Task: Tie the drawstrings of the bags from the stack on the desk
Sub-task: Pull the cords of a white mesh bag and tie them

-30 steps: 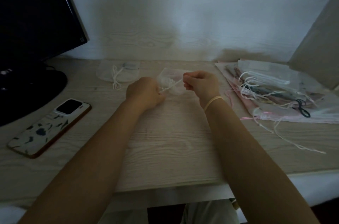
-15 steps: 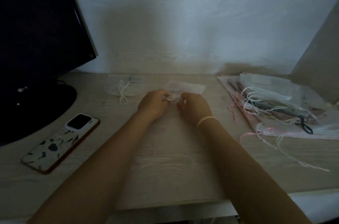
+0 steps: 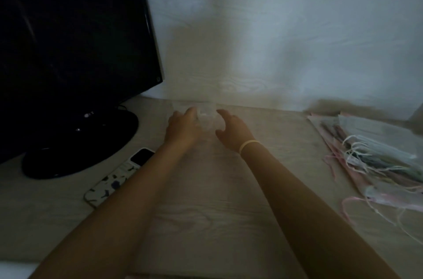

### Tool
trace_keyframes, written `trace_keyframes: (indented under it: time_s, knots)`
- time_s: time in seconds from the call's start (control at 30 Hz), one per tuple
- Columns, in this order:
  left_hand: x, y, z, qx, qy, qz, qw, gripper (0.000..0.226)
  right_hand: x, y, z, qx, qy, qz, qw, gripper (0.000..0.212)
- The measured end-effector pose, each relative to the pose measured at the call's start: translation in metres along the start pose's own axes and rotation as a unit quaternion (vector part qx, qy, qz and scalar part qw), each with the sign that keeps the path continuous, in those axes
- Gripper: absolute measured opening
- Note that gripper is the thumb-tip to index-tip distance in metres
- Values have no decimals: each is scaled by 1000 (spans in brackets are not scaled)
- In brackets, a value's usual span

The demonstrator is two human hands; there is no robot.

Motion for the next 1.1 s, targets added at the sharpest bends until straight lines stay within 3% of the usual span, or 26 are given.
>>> trace_keyframes:
  time_s: [0.13, 0.23, 0.3, 0.4, 0.5, 0.6, 0.7, 0.77, 0.93, 1.0, 1.1]
  knots:
    - [-23, -11, 7, -89, 19, 50, 995, 28, -11, -23, 11, -65, 12, 2, 998, 28]
    - [-81, -11, 21, -152, 84, 119, 978, 25, -36, -79, 32, -253, 29, -13, 967, 15]
    - [-126, 0, 32, -140, 128, 145, 971, 21, -66, -125, 51, -366, 56, -33, 929, 11]
    - [-191, 37, 51, -57, 180, 141, 972, 18, -131, -181, 77, -430, 95, 49, 897, 16]
    - [-247, 76, 76, 40, 223, 138, 964, 31, -196, -215, 99, -397, 156, 162, 890, 29]
    - [-293, 112, 101, 134, 239, 182, 944, 48, -252, -225, 116, -288, 218, 228, 904, 44]
    - [-310, 147, 104, 228, 169, 208, 936, 57, -284, -222, 120, -187, 236, 242, 922, 42]
    - [-318, 163, 104, 255, 104, 235, 932, 57, -295, -227, 121, -190, 228, 228, 927, 29]
    - [-315, 170, 90, 145, 15, 290, 946, 48, -286, -238, 119, -269, 196, 111, 936, 18]
    - [-304, 167, 82, 107, -28, 311, 944, 53, -270, -236, 112, -283, 150, 63, 945, 17]
    - [-280, 152, 73, 74, -41, 321, 943, 39, -235, -221, 98, -289, 85, 14, 954, 15]
Point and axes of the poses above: each hand's wrist, its own z-axis away from the middle knuckle, its own y-axis out of the palm, x = y × z, the point moved 5 cm from there along -z, towards the middle knuckle, and after that the axes turned 12 degrees about -x, right-handed, at the moved point
